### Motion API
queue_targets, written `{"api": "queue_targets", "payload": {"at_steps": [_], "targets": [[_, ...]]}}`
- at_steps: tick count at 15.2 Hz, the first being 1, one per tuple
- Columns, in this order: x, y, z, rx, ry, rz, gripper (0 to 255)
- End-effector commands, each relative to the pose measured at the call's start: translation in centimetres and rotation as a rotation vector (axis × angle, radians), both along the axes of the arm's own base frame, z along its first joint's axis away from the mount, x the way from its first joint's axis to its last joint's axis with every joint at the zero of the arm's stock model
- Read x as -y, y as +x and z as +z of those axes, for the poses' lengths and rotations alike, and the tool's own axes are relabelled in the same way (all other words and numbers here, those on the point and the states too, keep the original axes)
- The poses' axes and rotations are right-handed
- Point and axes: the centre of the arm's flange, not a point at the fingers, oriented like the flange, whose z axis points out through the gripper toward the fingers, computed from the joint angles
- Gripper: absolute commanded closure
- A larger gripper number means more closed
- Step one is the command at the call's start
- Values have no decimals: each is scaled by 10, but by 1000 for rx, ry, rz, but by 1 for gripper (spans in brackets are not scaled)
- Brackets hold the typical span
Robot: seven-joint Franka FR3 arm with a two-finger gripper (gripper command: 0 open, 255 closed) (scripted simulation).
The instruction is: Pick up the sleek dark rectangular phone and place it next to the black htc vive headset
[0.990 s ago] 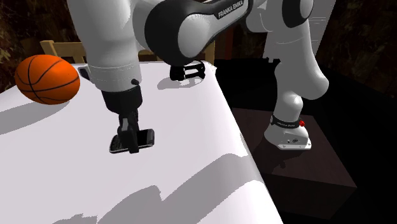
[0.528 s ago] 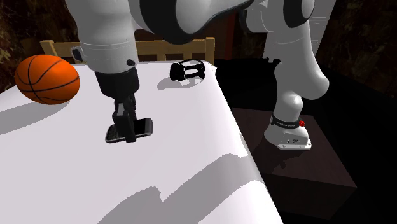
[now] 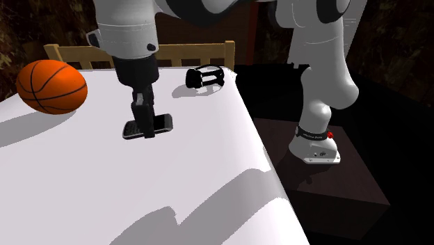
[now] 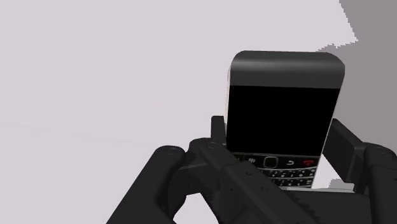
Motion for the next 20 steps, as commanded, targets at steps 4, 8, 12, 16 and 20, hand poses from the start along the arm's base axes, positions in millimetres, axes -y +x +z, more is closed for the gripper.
{"api": "queue_targets", "payload": {"at_steps": [4, 8, 12, 16, 20], "targets": [[63, -10, 0, 0, 0, 0, 255], [115, -18, 0, 0, 0, 0, 255], [168, -26, 0, 0, 0, 0, 255], [220, -35, 0, 0, 0, 0, 255], [272, -43, 0, 0, 0, 0, 255]]}}
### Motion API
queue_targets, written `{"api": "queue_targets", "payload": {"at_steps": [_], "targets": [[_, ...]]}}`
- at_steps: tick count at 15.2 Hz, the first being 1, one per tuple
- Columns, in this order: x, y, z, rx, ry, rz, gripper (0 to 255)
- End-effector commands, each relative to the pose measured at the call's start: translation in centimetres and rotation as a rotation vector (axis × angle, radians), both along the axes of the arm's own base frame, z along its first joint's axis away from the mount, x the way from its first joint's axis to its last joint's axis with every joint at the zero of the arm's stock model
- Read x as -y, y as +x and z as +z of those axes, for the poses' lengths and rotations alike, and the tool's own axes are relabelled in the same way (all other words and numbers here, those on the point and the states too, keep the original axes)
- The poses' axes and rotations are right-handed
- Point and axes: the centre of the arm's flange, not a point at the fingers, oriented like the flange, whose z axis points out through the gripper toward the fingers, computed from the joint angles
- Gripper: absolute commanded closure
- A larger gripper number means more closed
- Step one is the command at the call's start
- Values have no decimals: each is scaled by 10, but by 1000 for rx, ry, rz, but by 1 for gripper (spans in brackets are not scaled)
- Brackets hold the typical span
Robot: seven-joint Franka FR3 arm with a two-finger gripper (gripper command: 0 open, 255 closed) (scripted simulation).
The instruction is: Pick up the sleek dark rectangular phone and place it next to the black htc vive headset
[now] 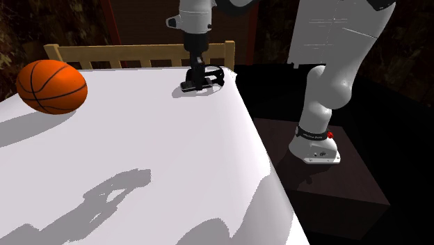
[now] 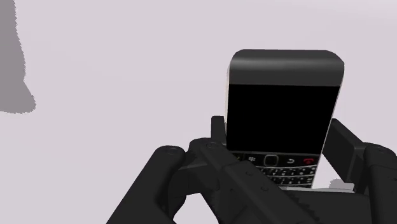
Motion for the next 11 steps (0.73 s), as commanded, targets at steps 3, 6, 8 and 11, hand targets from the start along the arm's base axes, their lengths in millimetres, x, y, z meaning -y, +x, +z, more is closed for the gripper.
{"api": "queue_targets", "payload": {"at_steps": [3, 6, 8, 11], "targets": [[54, -8, -3, 0, 0, 2, 255], [93, -15, -3, 0, 0, 2, 255], [119, -19, -3, 0, 0, 2, 255], [158, -25, -3, 0, 0, 2, 255]]}}
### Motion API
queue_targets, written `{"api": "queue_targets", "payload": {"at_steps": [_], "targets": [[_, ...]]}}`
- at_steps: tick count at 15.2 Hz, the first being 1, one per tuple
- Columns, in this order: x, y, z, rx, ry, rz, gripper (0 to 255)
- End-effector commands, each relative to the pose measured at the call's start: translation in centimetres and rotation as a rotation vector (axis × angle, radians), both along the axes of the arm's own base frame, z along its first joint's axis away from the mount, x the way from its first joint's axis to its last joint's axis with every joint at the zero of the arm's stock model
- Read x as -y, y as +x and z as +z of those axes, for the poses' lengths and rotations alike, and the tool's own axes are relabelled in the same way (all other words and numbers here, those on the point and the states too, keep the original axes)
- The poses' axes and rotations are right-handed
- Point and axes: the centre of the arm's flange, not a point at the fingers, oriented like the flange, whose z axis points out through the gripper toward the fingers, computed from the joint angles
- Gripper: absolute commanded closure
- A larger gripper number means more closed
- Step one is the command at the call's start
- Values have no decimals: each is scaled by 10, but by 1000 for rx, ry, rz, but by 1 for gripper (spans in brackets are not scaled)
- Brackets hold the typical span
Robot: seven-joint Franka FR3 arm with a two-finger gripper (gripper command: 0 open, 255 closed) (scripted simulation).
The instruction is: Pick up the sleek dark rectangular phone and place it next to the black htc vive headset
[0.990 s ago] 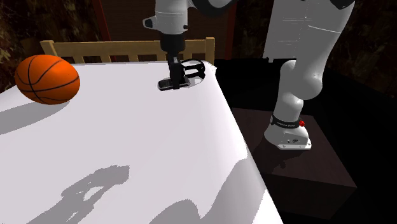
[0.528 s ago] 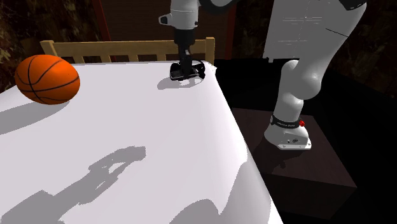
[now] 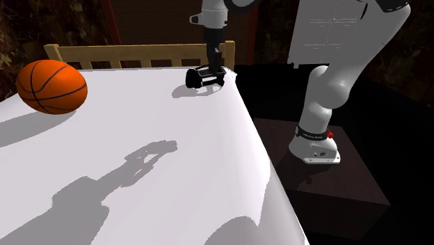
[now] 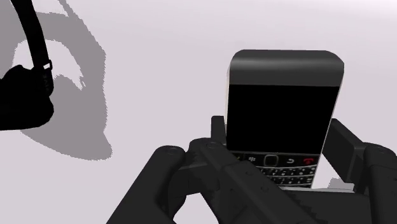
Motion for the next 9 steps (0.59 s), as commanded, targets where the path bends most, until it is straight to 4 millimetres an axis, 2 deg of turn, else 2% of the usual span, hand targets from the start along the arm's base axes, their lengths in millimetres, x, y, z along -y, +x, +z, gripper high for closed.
{"api": "queue_targets", "payload": {"at_steps": [1, 9], "targets": [[24, -4, 2, 0, 0, 1, 255], [129, -21, 2, 0, 0, 1, 255]]}}
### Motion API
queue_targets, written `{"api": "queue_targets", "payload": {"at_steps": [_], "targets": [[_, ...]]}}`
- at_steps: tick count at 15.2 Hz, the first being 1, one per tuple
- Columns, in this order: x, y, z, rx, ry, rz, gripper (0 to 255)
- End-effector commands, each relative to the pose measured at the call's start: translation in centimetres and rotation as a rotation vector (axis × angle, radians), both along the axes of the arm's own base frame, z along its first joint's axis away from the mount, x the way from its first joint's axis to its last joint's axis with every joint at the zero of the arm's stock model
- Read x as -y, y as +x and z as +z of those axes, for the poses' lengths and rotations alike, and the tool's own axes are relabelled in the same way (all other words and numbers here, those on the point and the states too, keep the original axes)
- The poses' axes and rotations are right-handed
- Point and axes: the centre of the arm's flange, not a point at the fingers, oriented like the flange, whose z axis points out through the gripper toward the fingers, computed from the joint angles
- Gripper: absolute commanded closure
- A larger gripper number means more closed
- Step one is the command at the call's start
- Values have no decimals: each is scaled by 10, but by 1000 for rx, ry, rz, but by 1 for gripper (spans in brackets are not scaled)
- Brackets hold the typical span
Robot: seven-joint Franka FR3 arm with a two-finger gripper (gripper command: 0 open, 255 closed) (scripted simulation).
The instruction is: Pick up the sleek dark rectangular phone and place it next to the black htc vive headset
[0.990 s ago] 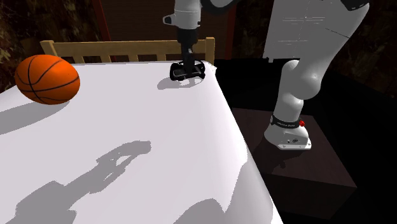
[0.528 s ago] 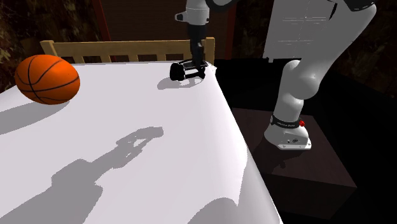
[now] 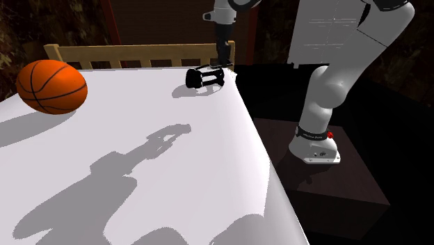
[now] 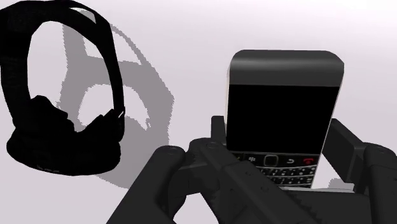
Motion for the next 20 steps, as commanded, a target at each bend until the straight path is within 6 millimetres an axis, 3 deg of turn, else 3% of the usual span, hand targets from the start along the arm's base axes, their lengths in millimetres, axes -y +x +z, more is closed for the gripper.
{"api": "queue_targets", "payload": {"at_steps": [1, 11, 20], "targets": [[24, -5, 1, 0, 0, 2, 255], [160, -27, 1, 0, 0, 2, 255], [160, -27, -46, 0, 0, 2, 255]]}}
